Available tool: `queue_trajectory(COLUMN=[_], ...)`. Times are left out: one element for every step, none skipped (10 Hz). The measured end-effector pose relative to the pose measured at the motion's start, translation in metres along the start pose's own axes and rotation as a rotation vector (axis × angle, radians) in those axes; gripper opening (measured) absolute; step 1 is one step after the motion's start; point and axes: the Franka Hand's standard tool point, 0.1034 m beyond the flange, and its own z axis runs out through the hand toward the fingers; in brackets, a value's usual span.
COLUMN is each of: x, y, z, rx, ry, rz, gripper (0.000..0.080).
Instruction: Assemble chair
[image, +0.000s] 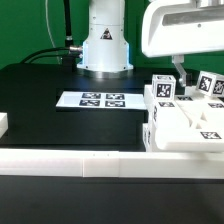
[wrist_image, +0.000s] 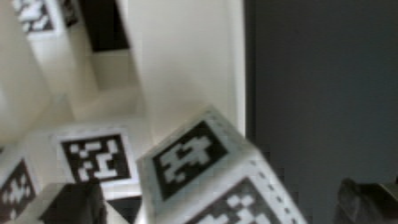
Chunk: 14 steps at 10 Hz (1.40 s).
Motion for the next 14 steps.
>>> queue_trajectory(x=[0.0,0.0,0.0,0.0,0.0,-0.001,-0.001,-0.007,-0.012,-0.008,-0.015,-0.01,-0.008,-0.007], y=[0.0,0.001,0.002,0.004,0.005,0.004,0.005,0.006,0.007,0.006,0.004,0.003,0.003,0.002], z=[0.0,0.0,0.0,0.0,-0.001,-0.001,-0.001,0.001,0.0,-0.001,-0.001,-0.001,-0.002,-0.003], rx=[-0.004,-0.009,-0.009,-0.009,-0.006,-0.005,-0.005,-0.004,0.003,0.006,0.011,0.012,0.013,0.013], ry=[0.0,-0.002,-0.005,-0.007,-0.013,-0.03,-0.03,-0.077,-0.17,-0.198,-0.298,-0.301,-0.298,-0.296], rz=[-0.05,-0.136,-0.209,-0.253,-0.227,-0.228,-0.227,-0.225,-0.223,-0.224,-0.223,-0.224,-0.224,-0.223], gripper=[0.0649,0.0649,0.0649,0.0649,0.0649,0.0649,0.0649,0.0649,0.0649,0.0649,0.0649,0.0649,0.0649,0.0649])
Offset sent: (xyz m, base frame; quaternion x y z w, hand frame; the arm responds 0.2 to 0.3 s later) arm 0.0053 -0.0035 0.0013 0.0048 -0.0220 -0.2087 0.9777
